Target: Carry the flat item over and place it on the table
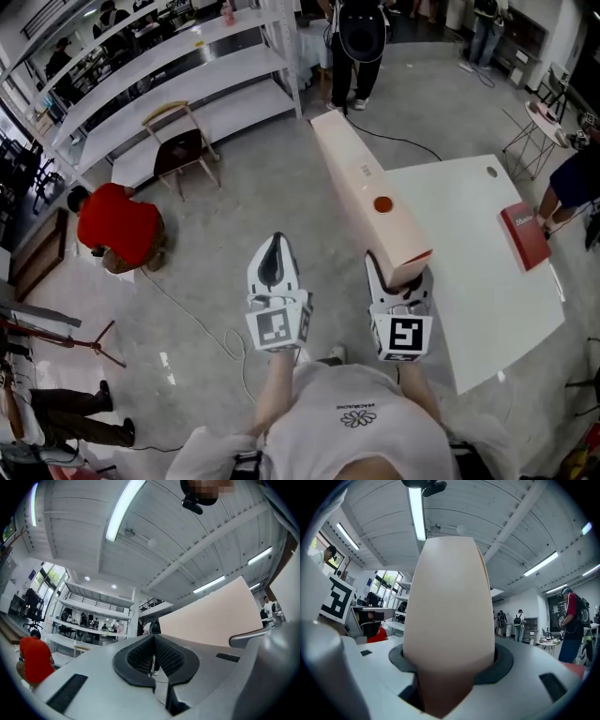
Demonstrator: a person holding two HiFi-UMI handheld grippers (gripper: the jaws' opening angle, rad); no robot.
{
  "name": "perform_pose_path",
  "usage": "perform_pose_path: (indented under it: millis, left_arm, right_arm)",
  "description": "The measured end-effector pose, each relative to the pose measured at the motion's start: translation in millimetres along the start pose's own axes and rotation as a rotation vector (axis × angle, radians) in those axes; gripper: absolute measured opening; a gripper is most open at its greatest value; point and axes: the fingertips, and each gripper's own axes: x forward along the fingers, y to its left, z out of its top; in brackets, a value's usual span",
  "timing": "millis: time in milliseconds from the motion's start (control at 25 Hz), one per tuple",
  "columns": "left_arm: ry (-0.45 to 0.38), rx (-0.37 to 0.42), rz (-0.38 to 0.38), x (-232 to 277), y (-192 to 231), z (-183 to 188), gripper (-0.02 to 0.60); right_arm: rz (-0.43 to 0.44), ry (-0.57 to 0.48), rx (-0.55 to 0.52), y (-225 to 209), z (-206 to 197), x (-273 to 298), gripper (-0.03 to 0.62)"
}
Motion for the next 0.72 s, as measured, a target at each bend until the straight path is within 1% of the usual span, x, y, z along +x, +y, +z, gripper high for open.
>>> perform_pose_path:
  millis: [120, 240, 440, 600, 720]
  left_arm:
    - [-0.003, -0.023, -0.005, 18, 7, -3, 0.017]
    - [0.006, -0.042, -0.01, 28, 6, -10, 0.017]
    - [0.028, -0.048, -0.003, 41, 14, -19, 0.017]
    - [0.038, -0.04, 0.023, 47, 5, -19, 0.015]
    - [0.044, -0.032, 0.041, 59, -8, -24, 0.015]
  right_arm:
    - [-0.014, 0.005, 0.015, -2, 0, 12, 0.285]
    - [-0.018, 0.017, 0.011, -7, -3, 16, 0.285]
    - [-0.015, 0.05, 0.005, -6, -10, 37, 0.285]
    - [0.007, 0.07, 0.021, -20, -16, 47, 0.285]
    - [0.03, 0.055, 0.028, -37, -18, 56, 0.285]
